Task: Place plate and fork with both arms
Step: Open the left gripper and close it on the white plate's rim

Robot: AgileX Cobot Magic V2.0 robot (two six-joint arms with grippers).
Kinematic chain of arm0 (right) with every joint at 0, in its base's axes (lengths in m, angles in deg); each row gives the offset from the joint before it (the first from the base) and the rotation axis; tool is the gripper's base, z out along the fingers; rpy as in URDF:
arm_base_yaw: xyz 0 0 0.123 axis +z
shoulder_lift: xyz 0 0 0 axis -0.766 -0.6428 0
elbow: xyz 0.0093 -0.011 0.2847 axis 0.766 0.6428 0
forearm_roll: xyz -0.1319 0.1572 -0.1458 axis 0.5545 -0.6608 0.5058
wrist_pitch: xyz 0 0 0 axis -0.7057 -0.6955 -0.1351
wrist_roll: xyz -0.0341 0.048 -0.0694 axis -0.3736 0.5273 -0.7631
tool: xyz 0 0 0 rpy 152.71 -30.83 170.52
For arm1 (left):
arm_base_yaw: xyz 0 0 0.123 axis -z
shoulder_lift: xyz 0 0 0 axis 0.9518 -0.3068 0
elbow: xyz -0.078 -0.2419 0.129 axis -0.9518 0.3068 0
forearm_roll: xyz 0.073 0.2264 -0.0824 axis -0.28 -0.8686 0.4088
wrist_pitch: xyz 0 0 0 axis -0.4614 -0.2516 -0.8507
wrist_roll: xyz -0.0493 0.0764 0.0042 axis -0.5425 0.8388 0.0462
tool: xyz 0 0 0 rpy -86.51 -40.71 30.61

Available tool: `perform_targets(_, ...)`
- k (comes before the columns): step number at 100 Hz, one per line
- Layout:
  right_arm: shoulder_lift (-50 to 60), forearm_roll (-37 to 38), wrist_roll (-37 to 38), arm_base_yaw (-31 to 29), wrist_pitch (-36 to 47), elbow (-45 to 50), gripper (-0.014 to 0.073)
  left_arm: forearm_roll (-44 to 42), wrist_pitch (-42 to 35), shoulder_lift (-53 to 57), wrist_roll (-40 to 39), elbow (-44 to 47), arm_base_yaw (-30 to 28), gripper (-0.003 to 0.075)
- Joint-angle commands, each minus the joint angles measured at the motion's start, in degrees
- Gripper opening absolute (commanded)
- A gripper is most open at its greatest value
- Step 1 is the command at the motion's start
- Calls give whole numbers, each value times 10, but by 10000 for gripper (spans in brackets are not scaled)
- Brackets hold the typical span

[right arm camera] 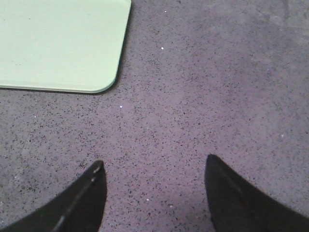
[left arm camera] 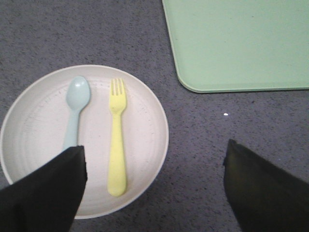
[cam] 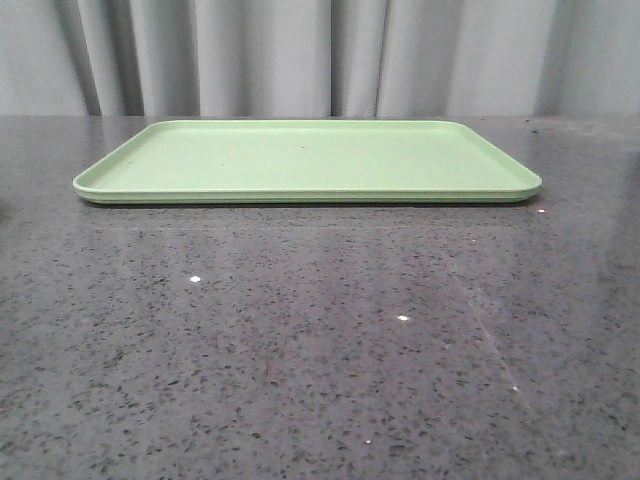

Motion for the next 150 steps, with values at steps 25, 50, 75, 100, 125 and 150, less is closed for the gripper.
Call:
perform_targets(25, -6, 7, -3, -3, 56, -20, 458, -150, -75, -36, -23, -20, -5, 565)
perform_targets(50, -6, 7, -3, -3, 57, -20, 458, -168, -116, -118, -35, -20, -103, 564)
perform_targets(75, -6, 7, -3, -3, 57, -20, 458, -143, -165, -217, -22, -20, -176, 564)
perform_targets(100, -6, 7, -3, -3, 58, -20, 458, -129, -182, -305, -22, -20, -190, 564)
perform_targets(125, -6, 7, -3, -3, 69, -20, 458, -123, -188, -353, -21, -20, -190, 564)
perform_targets(150, -6, 7, -3, -3, 80, -20, 458, -123, -198, -378, -21, -20, -190, 564)
